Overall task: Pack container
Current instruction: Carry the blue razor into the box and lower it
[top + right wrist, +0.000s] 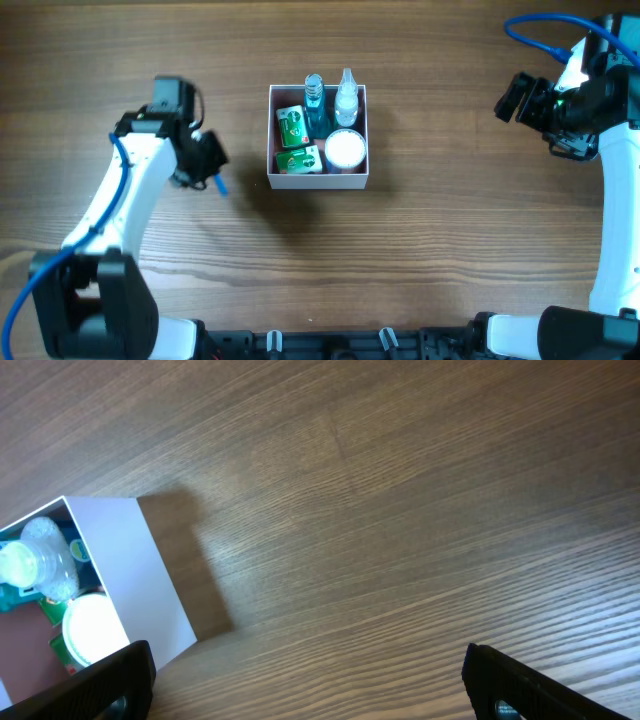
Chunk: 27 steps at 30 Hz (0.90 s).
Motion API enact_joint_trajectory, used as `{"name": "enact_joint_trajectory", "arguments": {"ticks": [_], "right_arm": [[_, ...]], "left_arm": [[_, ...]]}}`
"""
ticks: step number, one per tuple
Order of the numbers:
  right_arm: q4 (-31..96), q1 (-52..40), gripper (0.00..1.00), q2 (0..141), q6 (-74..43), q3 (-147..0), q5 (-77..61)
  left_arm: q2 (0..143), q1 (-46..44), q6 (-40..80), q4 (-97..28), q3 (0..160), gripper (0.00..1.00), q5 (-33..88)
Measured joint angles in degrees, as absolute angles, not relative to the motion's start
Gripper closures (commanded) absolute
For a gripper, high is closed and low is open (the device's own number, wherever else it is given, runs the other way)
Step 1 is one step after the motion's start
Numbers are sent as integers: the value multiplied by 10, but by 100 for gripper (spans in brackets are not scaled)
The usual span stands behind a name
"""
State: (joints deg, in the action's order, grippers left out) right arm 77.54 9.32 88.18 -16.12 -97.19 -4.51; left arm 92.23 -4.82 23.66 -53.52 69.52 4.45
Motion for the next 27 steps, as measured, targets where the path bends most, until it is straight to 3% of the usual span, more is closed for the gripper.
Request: {"name": "enact_joint_trajectory", "arguments": {"ticks": [10, 22, 24, 25, 27], "right_arm": [[776, 93, 0, 882, -161, -972, -45], [776, 93, 0, 882, -153, -972, -45], [776, 93, 0, 882, -152, -972, -45], [776, 93, 0, 882, -151, -972, -45], [776, 93, 0, 882, -151, -972, -45]], "left_arm": [[903, -212, 234, -450, 766, 96, 43], [989, -235, 234, -412, 766, 96, 39], [1003, -235, 234, -409, 766, 66, 35], [1009, -235, 234, -409, 766, 38, 33], [1019, -235, 231, -409, 766, 24, 29]]}}
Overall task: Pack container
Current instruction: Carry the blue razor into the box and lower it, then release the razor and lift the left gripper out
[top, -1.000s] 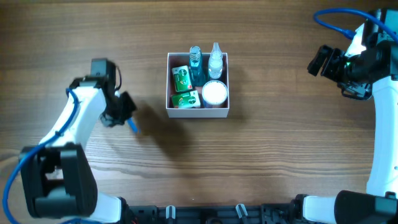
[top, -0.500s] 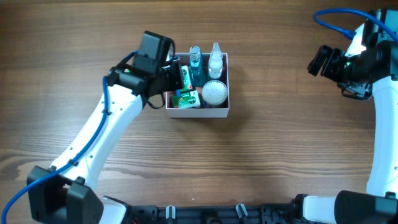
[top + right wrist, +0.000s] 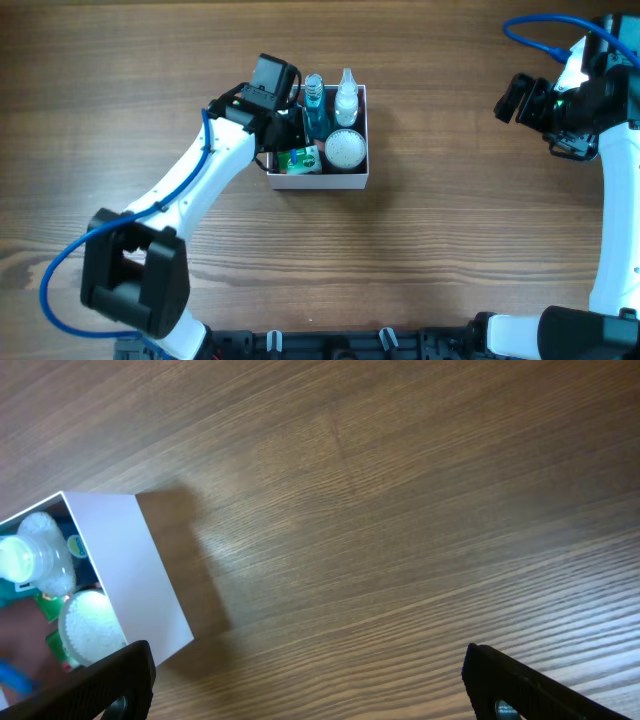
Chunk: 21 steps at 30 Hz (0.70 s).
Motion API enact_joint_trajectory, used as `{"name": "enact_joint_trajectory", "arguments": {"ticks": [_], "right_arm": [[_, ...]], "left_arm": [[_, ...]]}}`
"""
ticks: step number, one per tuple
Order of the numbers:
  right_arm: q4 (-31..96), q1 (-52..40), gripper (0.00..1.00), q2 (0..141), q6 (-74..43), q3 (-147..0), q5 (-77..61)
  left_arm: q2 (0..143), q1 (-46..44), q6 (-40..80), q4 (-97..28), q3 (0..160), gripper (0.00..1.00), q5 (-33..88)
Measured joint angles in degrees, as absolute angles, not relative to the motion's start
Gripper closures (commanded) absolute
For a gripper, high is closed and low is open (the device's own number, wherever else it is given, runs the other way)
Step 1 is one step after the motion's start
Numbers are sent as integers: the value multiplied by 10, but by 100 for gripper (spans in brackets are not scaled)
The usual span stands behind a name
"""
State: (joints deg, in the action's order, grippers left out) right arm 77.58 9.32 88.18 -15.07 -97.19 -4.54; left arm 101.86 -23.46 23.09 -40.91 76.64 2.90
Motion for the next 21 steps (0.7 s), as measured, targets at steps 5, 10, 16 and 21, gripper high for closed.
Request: {"name": "enact_joint_trajectory", "arguments": {"ticks": [5, 10, 16, 21], "right_arm": [[776, 93, 0, 882, -150, -972, -45], [785, 93, 0, 882, -131, -972, -45], [733, 85, 0, 882, -108, -972, -45], [644, 46, 0, 882, -95, -972, -45]], "left_arm": [[1030, -235, 231, -405, 766, 0, 29], [1029, -239, 230, -407, 768, 0, 16], [998, -238, 221, -408, 768, 0, -26], [918, -220, 211, -409, 768, 0, -72]]}}
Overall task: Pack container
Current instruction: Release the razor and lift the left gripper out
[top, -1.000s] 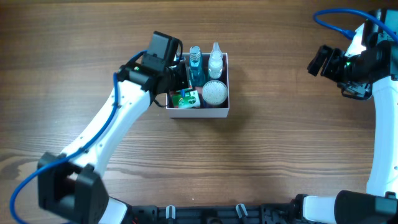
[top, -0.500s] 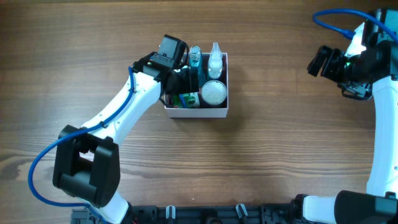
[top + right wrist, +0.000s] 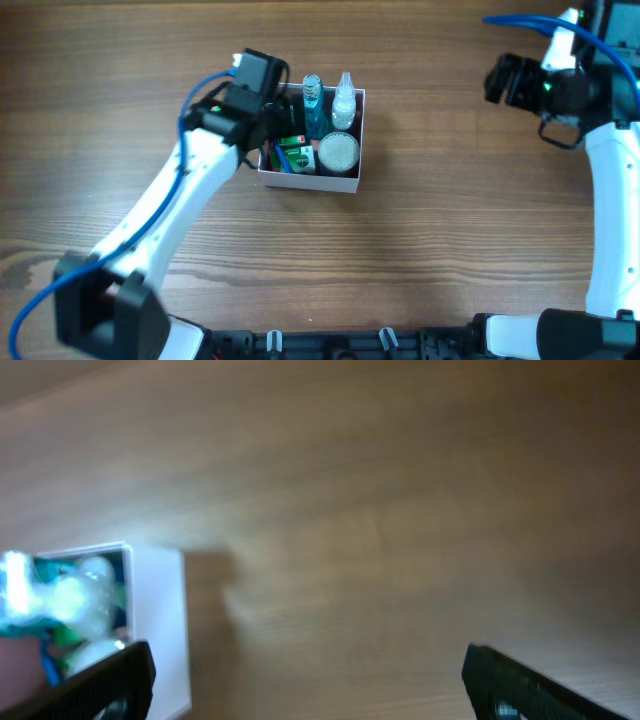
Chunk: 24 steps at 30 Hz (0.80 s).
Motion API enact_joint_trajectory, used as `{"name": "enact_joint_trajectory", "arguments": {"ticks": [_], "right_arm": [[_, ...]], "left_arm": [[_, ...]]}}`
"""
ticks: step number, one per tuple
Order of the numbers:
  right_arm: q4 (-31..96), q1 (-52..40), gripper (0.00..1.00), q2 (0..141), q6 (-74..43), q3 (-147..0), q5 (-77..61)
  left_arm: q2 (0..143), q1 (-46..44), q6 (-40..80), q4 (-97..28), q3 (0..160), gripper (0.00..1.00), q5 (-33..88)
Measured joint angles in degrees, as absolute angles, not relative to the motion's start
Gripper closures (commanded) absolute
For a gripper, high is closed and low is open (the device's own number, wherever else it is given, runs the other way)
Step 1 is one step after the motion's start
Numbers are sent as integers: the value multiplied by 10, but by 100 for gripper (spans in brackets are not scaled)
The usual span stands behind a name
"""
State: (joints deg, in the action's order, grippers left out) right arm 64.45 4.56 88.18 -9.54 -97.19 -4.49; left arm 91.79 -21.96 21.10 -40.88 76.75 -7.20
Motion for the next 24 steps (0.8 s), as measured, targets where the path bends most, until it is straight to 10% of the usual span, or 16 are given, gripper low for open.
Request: {"name": "enact_joint_trajectory", "arguments": {"ticks": [24], "right_arm": [[433, -33, 0, 984, -53, -969, -6]], "left_arm": [[867, -21, 165, -390, 768, 0, -111]]}}
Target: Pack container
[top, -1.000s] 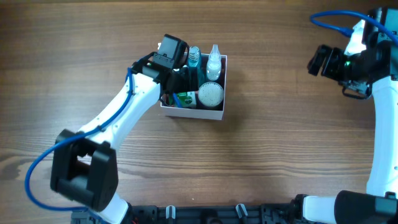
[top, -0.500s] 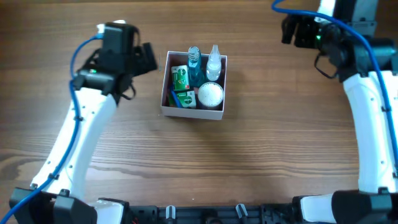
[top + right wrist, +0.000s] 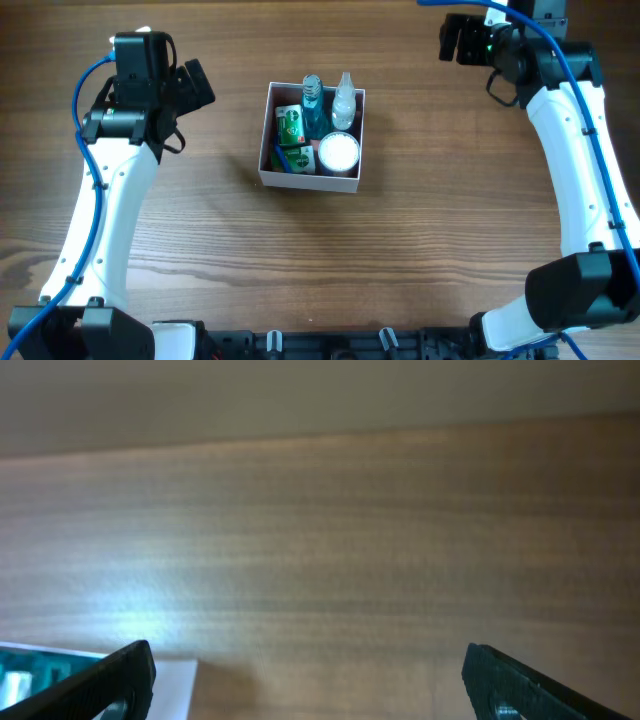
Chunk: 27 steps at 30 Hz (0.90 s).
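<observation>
The white box stands mid-table and holds a blue bottle, a clear bottle with a white cap, a white round jar, two green packets and a small blue stick in its left part. My left gripper hangs well left of the box, open and empty. At the table's far right, my right gripper is wide open over bare wood. In the right wrist view only the box's corner shows, beside the right gripper.
Wooden table all round the box. The left arm runs down the left side and the right arm down the right side. The table's far edge shows in the right wrist view.
My left gripper was over the box's left part with the blue stick; now it is away to the far left, empty, and the stick lies in the box. The right gripper has moved further back and left.
My left gripper first held the blue stick over the table left of the box. Then it was at the box's left wall, then inside the left part. The box shifted slightly left. Now the stick rests in the box and both arms are away.
</observation>
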Motion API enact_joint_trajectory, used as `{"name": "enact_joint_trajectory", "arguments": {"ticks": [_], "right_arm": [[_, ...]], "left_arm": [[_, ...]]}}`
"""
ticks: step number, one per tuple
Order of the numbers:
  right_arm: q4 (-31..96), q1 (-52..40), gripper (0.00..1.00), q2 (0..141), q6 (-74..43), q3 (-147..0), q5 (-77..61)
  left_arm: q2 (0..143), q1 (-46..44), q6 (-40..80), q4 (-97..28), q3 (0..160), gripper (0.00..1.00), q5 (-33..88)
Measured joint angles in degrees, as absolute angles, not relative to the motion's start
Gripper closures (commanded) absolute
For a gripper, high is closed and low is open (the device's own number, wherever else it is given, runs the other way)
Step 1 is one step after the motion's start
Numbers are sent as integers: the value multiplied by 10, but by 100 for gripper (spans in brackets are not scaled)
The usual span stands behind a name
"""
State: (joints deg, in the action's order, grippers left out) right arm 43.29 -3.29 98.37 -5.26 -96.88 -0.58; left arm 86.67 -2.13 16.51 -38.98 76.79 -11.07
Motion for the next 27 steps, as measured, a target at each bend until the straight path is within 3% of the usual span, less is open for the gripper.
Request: {"name": "enact_joint_trajectory", "arguments": {"ticks": [13, 27], "right_arm": [[492, -33, 0, 941, -55, -952, 7], [452, -37, 0, 548, -91, -628, 14]], "left_arm": [[848, -21, 142, -402, 739, 0, -107], [488, -44, 129, -311, 531, 0, -91]]}}
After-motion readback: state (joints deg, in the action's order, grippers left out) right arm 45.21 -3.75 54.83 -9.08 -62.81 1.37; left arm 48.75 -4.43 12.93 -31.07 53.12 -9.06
